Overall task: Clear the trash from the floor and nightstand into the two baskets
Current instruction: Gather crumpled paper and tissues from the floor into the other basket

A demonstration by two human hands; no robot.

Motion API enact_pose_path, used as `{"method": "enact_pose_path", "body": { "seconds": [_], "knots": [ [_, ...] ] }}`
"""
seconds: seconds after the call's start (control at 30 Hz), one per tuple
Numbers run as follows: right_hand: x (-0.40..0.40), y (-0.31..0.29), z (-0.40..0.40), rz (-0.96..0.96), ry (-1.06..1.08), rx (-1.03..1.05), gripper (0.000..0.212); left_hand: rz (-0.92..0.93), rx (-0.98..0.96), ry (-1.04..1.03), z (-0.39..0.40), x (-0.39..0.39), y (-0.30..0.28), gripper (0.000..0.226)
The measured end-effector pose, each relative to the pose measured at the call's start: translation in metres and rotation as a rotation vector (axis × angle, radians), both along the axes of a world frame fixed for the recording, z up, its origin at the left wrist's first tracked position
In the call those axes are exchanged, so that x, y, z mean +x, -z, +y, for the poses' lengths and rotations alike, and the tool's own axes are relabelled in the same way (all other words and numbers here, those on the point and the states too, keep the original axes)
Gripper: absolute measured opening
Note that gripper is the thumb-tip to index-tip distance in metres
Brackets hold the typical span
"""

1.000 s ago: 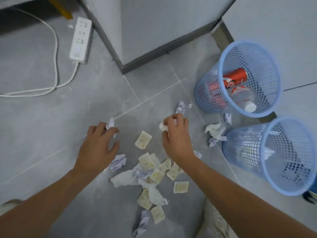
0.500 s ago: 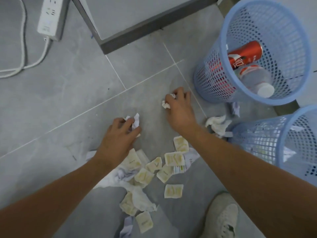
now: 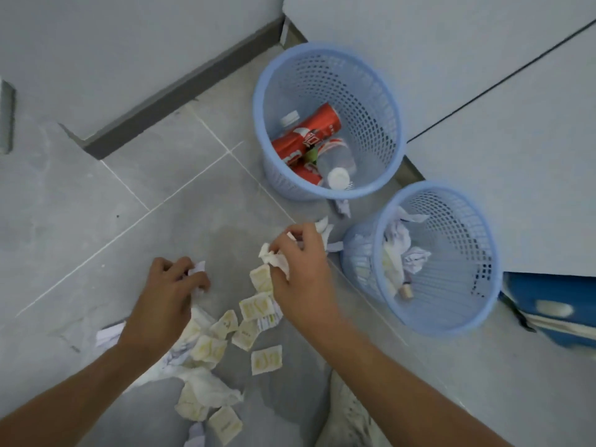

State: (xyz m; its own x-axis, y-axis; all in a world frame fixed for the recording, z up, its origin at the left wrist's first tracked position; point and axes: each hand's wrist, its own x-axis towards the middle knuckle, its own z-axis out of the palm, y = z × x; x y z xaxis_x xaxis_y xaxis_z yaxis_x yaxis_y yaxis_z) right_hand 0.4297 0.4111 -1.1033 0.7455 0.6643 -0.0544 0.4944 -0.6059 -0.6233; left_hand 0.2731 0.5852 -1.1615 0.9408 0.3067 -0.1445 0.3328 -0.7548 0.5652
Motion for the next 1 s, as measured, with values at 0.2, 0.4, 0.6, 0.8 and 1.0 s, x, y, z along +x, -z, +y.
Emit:
{"method": "enact_pose_path", "body": {
  "seconds": [0.2, 0.4, 0.6, 0.8, 1.0],
  "knots": [
    [0.02, -0.102, -0.064, -0.087, 0.232, 0.103, 0.018, -0.241, -0.097, 0.033, -0.071, 0.072, -0.108, 0.042],
    [0.078, -0.141, -0.143, -0.034, 0.577, 0.024, 0.018, -0.297, -0.266, 0.123, -0.145, 0.159, -0.18, 0.046],
    [0.108, -0.127, -0.19, 0.009, 0.618, -0.03, 0.025, -0.189, -0.311, 0.221, -0.193, 0.212, -0.171, 0.037],
    [0.104, -0.114, -0.223, 0.145, 0.529, -0.128, 0.046, 0.044, -0.139, 0.35, -0.213, 0.22, -0.151, 0.061],
    [0.088, -0.11, -0.24, 0.054, 0.709, -0.151, 0.048, -0.096, -0.134, 0.262, -0.198, 0.191, -0.157, 0.049]
  ]
}}
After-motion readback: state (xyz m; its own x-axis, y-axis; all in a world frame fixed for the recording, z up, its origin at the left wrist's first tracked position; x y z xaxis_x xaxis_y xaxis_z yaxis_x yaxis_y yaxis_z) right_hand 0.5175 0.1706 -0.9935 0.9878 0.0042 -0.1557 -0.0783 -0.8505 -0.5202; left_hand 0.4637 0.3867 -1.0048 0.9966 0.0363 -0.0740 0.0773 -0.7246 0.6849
